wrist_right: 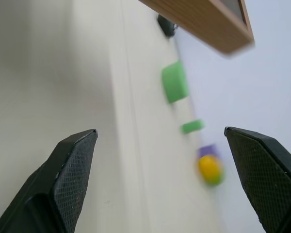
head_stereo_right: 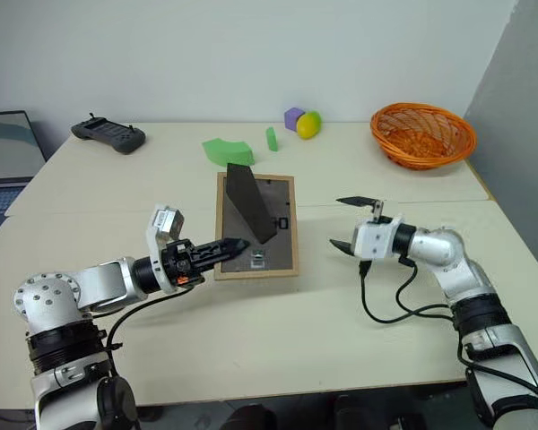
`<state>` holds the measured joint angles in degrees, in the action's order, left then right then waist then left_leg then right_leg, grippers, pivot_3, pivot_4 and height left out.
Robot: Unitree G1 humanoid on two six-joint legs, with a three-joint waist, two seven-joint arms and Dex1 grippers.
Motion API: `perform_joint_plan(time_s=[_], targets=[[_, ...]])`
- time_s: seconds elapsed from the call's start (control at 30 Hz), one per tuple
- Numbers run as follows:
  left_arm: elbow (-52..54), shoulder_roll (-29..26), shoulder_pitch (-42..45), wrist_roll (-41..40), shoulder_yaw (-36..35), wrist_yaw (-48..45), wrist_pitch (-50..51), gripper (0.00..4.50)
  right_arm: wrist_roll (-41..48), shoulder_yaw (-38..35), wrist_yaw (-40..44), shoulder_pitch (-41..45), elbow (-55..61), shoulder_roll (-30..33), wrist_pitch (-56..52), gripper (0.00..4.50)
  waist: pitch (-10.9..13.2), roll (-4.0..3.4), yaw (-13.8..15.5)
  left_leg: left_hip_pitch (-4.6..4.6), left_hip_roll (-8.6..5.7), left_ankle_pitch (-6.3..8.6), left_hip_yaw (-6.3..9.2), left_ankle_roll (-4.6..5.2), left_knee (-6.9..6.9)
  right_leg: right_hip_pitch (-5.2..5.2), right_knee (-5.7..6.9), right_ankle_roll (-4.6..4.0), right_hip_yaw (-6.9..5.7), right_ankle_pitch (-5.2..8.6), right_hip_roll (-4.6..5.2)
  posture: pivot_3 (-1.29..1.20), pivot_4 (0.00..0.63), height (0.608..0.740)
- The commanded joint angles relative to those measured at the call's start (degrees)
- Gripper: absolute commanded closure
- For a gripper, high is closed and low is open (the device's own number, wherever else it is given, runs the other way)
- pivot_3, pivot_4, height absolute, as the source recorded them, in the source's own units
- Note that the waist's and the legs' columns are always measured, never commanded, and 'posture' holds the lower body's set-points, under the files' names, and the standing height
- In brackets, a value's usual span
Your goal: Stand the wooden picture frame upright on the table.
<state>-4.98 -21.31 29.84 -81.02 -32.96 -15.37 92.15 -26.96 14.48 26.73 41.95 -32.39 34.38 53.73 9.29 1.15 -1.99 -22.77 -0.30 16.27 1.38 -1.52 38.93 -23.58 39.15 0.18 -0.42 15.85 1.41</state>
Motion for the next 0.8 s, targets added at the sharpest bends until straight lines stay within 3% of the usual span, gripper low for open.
perform_joint_plan(time_s=[0.03, 0.13, 0.33, 0.43, 0.6, 0.8], targets=[[3.27, -1.19, -4.86, -19.38, 5.24, 11.39, -6.56, 3.2, -16.08, 1.68, -22.21, 6.44, -2.61, -2.95, 7.36, 0.04, 0.0, 0.0, -0.18, 0.05, 0.03, -0.02, -0.01, -0.04, 0.0, 0.0, 0.02, 0.0, 0.06, 0.0, -0.02, 0.0, 0.15, 0.74], [6.21, -3.09, -8.99, -30.28, 10.95, 19.15, -14.86, 3.2, -23.79, 3.88, -34.0, 9.61, -3.84, -4.67, 7.56, 0.04, 0.01, 0.04, 0.21, 0.09, 0.06, -0.05, 0.0, -0.1, -0.02, 0.01, -0.01, -0.01, 0.1, 0.0, -0.07, 0.0, 0.15, 0.74], [10.52, -3.58, -11.86, -31.98, 14.28, 20.82, -21.39, 3.2, -31.98, 8.7, -47.71, 12.56, -5.07, -3.77, 10.68, 0.04, 0.01, 0.07, 1.47, 0.06, -0.09, -0.05, 0.0, -0.1, -0.01, 0.09, -0.04, -0.01, 0.07, -0.02, 0.02, 0.0, 0.15, 0.74], [11.4, -4.55, -12.54, -31.98, 15.34, 19.37, -22.03, 3.2, -34.33, 10.91, -51.27, 13.48, -4.97, -2.92, 11.95, 0.48, 0.01, 0.07, 1.89, 0.07, -0.12, -0.05, 0.01, -0.1, 0.0, 0.12, -0.06, -0.01, 0.05, -0.02, 0.03, 0.0, 0.15, 0.74], [12.45, -5.9, -13.37, -31.98, 17.36, 17.79, -22.4, 3.2, -35.76, 13.21, -54.39, 15.58, -7.62, -2.85, 11.62, 1.77, 0.0, 0.07, 1.56, 0.12, -0.08, -0.06, 0.0, -0.1, -0.02, 0.15, -0.06, -0.01, 0.08, -0.01, -0.03, 0.0, 0.15, 0.74], [12.45, -7.47, -13.82, -31.98, 18.76, 16.49, -23.01, 3.2, -35.49, 14.35, -56.24, 16.91, -10.4, -1.35, 11.74, 2.94, 0.0, 0.07, 1.48, 0.12, -0.06, -0.06, -0.01, -0.1, -0.02, 0.16, -0.06, -0.01, 0.1, -0.01, -0.05, 0.0, 0.15, 0.74]])
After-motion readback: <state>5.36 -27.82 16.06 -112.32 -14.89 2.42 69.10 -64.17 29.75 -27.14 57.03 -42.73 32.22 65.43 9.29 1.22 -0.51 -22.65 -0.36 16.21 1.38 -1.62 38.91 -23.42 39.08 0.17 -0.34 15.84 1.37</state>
